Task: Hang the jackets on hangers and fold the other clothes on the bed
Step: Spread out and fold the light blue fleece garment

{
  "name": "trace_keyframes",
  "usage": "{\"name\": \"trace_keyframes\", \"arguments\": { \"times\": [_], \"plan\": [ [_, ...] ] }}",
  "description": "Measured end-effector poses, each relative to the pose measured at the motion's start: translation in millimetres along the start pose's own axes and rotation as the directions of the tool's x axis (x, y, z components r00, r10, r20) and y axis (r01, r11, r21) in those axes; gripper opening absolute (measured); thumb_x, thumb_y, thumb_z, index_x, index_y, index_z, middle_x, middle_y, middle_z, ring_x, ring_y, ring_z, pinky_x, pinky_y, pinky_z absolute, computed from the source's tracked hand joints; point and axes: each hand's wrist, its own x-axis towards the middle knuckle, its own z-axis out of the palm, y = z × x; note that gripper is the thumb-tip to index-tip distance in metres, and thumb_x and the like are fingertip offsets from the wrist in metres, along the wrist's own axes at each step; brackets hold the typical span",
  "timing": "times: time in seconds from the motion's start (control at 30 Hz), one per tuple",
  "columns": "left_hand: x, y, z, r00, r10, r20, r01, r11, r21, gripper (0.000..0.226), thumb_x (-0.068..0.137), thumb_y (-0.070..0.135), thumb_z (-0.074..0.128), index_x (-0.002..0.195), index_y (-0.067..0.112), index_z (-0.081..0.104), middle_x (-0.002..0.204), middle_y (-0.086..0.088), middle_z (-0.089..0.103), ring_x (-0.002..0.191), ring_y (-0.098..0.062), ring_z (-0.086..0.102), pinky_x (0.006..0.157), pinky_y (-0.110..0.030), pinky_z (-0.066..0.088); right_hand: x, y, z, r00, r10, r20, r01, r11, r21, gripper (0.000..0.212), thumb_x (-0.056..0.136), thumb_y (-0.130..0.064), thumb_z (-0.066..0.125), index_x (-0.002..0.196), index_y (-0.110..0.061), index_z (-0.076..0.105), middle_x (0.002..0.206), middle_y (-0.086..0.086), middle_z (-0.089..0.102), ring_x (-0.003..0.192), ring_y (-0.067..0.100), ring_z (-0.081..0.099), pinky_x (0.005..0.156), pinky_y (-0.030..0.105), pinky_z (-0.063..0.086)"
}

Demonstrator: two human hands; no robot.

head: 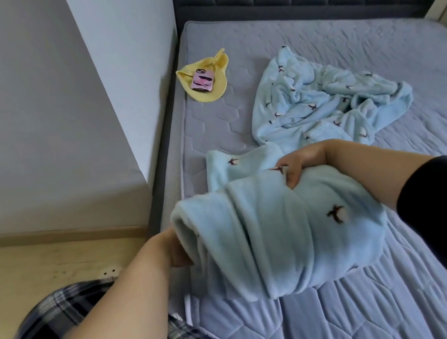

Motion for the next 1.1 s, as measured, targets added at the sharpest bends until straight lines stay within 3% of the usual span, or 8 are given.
{"name": "trace_keyframes", "arguments": {
  "times": [0.1, 0.2, 0.43, 0.6, 0.73, 0.9, 1.0, 1.1],
  "plan": [
    [10.8, -0.2, 1.7, 0.99, 0.097, 0.1, -0.083, 0.987, -0.136, 0.045, 0.103, 0.031, 0.034, 0.136, 0.002, 0.045, 0.138, -0.024, 0.047, 0.129, -0.038, 0.042, 0.101, -0.047, 0.039, 1.0, -6.7, -27.3, 0.975, 0.022, -0.219, -0.032, 0.998, -0.044, 0.018, 0.074, -0.003, 0.064, 0.091, -0.007, 0.07, 0.085, 0.002, 0.074, 0.075, 0.014, 0.07, 0.068, 0.023, 0.054],
    [20.6, 4.9, 7.6, 0.976, 0.166, 0.144, -0.14, 0.975, -0.172, 0.068, 0.09, 0.067, 0.03, 0.127, 0.016, 0.056, 0.127, -0.011, 0.061, 0.118, -0.026, 0.056, 0.096, -0.04, 0.045, 10.9, -9.9, -51.4, 0.871, -0.004, -0.491, -0.148, 0.952, -0.269, 0.013, 0.086, -0.007, 0.062, 0.095, -0.015, 0.068, 0.09, -0.002, 0.069, 0.083, 0.013, 0.064, 0.077, 0.023, 0.048],
    [47.8, -8.6, 39.5, 0.9, 0.434, -0.042, -0.337, 0.753, 0.566, 0.128, 0.062, 0.057, 0.08, 0.15, 0.032, -0.009, 0.157, -0.003, 0.017, 0.14, -0.027, 0.028, 0.113, -0.05, 0.028, 62.0, 14.3, -47.5, 0.277, -0.207, -0.938, -0.358, 0.884, -0.3, 0.028, 0.095, -0.013, 0.042, 0.112, -0.01, 0.064, 0.118, 0.014, 0.063, 0.109, 0.034, 0.055, 0.087, 0.036, 0.042],
    [66.7, -18.2, 45.4, 0.962, 0.219, -0.162, -0.09, 0.817, 0.57, 0.128, 0.065, 0.058, 0.076, 0.148, 0.032, -0.019, 0.153, -0.013, 0.022, 0.135, -0.037, 0.034, 0.11, -0.052, 0.031, 67.1, 43.4, -36.0, 0.059, -0.219, -0.974, -0.303, 0.926, -0.226, 0.026, 0.094, -0.013, 0.041, 0.101, 0.001, 0.062, 0.109, 0.022, 0.062, 0.103, 0.038, 0.054, 0.083, 0.039, 0.038],
    [70.6, -22.0, 40.6, 0.964, 0.244, -0.103, -0.182, 0.893, 0.411, 0.106, 0.076, 0.033, 0.073, 0.151, 0.027, -0.001, 0.143, -0.008, 0.041, 0.124, -0.029, 0.047, 0.104, -0.043, 0.04, 67.5, 56.1, -41.7, 0.468, 0.045, -0.882, -0.323, 0.939, -0.123, 0.036, 0.1, -0.028, 0.033, 0.113, -0.003, 0.056, 0.126, 0.019, 0.055, 0.115, 0.033, 0.049, 0.081, 0.032, 0.03],
    [62.6, 3.8, 27.1, 0.973, 0.232, -0.016, -0.2, 0.871, 0.448, 0.047, 0.079, 0.019, 0.058, 0.125, 0.009, 0.056, 0.096, -0.006, 0.068, 0.086, -0.02, 0.065, 0.071, -0.03, 0.054, 68.0, 33.0, -50.2, 0.402, -0.13, -0.906, -0.148, 0.968, -0.204, 0.037, 0.096, -0.031, 0.044, 0.13, -0.017, 0.052, 0.138, 0.006, 0.051, 0.126, 0.025, 0.046, 0.098, 0.032, 0.034],
    [57.2, 33.8, -4.4, 0.997, 0.076, 0.033, -0.081, 0.818, 0.569, 0.055, 0.065, 0.037, 0.06, 0.113, 0.01, 0.064, 0.099, -0.013, 0.072, 0.096, -0.03, 0.067, 0.092, -0.044, 0.051, 78.5, 16.0, -43.9, 0.685, -0.09, -0.723, -0.184, 0.939, -0.291, 0.032, 0.1, -0.041, 0.037, 0.118, -0.021, 0.055, 0.133, 0.006, 0.053, 0.122, 0.023, 0.049, 0.094, 0.03, 0.034],
    [58.2, 44.9, -29.7, 0.998, 0.059, 0.02, -0.057, 0.753, 0.656, 0.032, 0.073, 0.037, 0.064, 0.098, 0.018, 0.067, 0.082, -0.006, 0.075, 0.08, -0.025, 0.071, 0.074, -0.032, 0.054, 82.0, 16.2, -21.5, 0.838, 0.106, -0.536, -0.158, 0.986, -0.051, 0.052, 0.083, -0.075, 0.037, 0.115, -0.039, 0.057, 0.114, -0.018, 0.059, 0.093, -0.006, 0.057, 0.077, 0.016, 0.039]
  ]
}}
